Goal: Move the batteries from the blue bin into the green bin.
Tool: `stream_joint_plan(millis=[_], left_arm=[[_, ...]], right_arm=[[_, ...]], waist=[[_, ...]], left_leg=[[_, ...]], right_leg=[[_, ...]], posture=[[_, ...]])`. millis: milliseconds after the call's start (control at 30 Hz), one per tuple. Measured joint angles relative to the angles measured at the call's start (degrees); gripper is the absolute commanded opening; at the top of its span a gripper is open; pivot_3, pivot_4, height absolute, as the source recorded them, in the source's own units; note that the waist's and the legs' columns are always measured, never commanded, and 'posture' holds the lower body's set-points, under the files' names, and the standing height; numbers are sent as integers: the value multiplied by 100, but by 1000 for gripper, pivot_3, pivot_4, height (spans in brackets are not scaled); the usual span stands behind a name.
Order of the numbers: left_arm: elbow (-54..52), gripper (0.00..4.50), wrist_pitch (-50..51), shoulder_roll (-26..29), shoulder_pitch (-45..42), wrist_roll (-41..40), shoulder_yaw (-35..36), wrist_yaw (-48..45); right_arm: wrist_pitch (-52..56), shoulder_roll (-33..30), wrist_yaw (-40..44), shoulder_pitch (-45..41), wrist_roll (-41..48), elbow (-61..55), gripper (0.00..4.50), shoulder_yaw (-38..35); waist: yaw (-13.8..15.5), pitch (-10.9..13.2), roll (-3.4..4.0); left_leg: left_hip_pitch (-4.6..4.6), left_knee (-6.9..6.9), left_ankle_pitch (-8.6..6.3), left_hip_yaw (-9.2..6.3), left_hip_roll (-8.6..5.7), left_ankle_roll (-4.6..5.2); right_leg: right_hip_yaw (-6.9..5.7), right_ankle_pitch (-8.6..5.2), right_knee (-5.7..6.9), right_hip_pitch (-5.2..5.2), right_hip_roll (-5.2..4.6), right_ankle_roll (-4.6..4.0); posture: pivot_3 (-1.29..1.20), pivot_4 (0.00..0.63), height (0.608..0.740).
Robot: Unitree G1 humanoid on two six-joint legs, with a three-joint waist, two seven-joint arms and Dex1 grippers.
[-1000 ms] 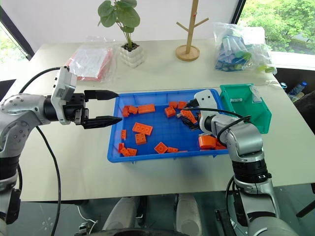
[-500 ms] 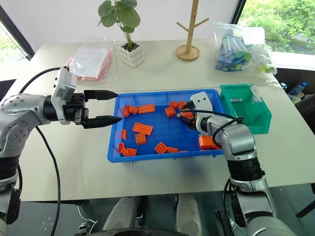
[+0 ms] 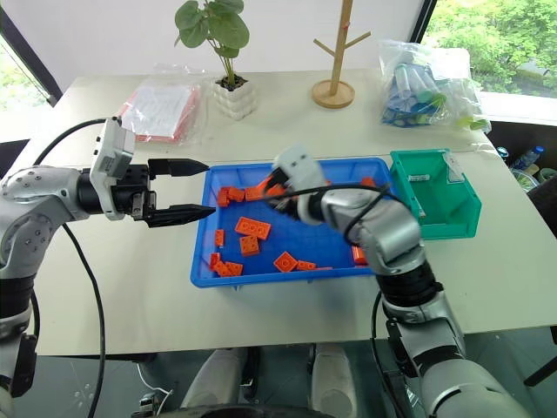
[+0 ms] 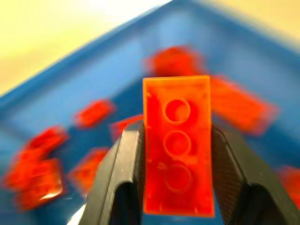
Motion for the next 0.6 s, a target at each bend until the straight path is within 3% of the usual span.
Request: stream_joint_plan(millis=[167, 200, 333, 500, 600], left_arm=[[-12, 4500, 4, 1, 0, -5, 1, 8], [-32, 4500, 9, 1, 3, -14, 1, 9], [-112, 4500, 16, 1, 11, -31, 2, 12], [-120, 4500, 16, 3, 27, -35, 7, 19], [-119, 4500, 13, -13, 55, -33, 8, 22]], right_arm=[[-454, -117, 290, -62, -313, 552, 4181, 553], [-492, -227, 403, -144, -317, 553, 4465, 569], [-680, -783, 886, -443, -296, 542, 4465, 421], [-1470, -2255, 1999, -557, -356, 808, 4465, 68], [-2020, -2662, 2490, -552, -552, 1335, 4465, 19]], waist=[[-5, 0, 0], [-5, 0, 0], [7, 0, 0], [21, 1, -2], [-19, 2, -3]], left_leg=[[-1, 1, 0, 0, -1, 0], [-1, 1, 0, 0, 0, 0], [-1, 1, 0, 0, -1, 0], [-2, 2, 0, 4, -4, 0], [0, 0, 0, 8, 0, 0]], right_leg=[[0, 0, 0, -2, 0, 0], [0, 0, 0, -2, 0, 0], [0, 0, 0, -1, 0, 0], [-1, -1, -8, 5, -4, 1], [-1, 0, -8, 4, -3, 1]], posture=[[0, 150, 692], [0, 150, 692], [0, 150, 692], [0, 150, 692], [0, 150, 692]])
